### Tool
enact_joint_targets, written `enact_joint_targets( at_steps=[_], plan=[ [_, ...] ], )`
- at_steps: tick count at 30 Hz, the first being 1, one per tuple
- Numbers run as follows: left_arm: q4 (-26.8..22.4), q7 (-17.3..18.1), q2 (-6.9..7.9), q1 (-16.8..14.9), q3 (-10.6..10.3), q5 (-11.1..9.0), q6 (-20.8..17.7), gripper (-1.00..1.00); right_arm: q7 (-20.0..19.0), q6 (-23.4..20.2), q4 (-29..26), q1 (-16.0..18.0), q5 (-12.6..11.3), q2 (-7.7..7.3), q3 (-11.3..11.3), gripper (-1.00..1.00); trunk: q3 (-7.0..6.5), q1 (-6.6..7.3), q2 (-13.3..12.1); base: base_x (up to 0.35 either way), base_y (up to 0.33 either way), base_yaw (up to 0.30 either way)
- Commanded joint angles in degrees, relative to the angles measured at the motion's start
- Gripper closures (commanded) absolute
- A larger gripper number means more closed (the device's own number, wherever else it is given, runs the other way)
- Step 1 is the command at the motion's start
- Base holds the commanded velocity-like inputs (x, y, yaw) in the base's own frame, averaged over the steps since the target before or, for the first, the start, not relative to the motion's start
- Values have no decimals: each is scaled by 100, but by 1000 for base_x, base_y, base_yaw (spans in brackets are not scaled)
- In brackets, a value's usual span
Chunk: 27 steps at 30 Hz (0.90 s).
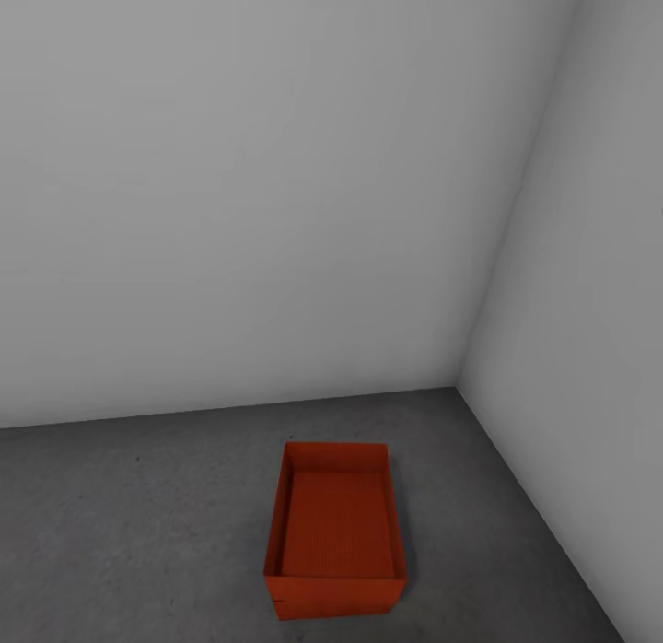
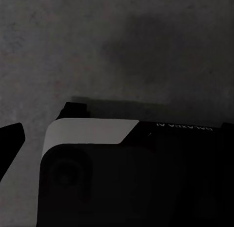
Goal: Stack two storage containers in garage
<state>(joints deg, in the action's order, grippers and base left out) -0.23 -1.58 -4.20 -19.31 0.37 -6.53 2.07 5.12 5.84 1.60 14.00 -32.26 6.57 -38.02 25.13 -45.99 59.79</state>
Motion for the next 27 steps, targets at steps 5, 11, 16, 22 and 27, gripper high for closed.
enact_joint_targets(
  at_steps=[5,11,16,22,27],
  plan=[
    [6,-9,-2,-4,-2,-52,21,-100,6,52,17,3,-46,3,-48,-100,6,0,4,0,0,0],
    [6,-15,-2,-3,-2,-53,40,-100,5,77,17,4,-54,-17,-45,-100,6,0,4,0,0,0],
    [6,-17,-2,-4,-2,-52,46,-100,6,83,17,5,-53,-30,-41,-100,6,0,4,0,0,0],
    [6,-17,-8,-4,-2,-51,54,-100,6,84,17,6,-43,-52,-46,-100,6,0,4,0,0,0],
    [6,-17,-10,-4,-2,-51,56,-100,8,84,17,5,-19,-59,-51,-100,6,0,4,0,0,0]
  ],
)
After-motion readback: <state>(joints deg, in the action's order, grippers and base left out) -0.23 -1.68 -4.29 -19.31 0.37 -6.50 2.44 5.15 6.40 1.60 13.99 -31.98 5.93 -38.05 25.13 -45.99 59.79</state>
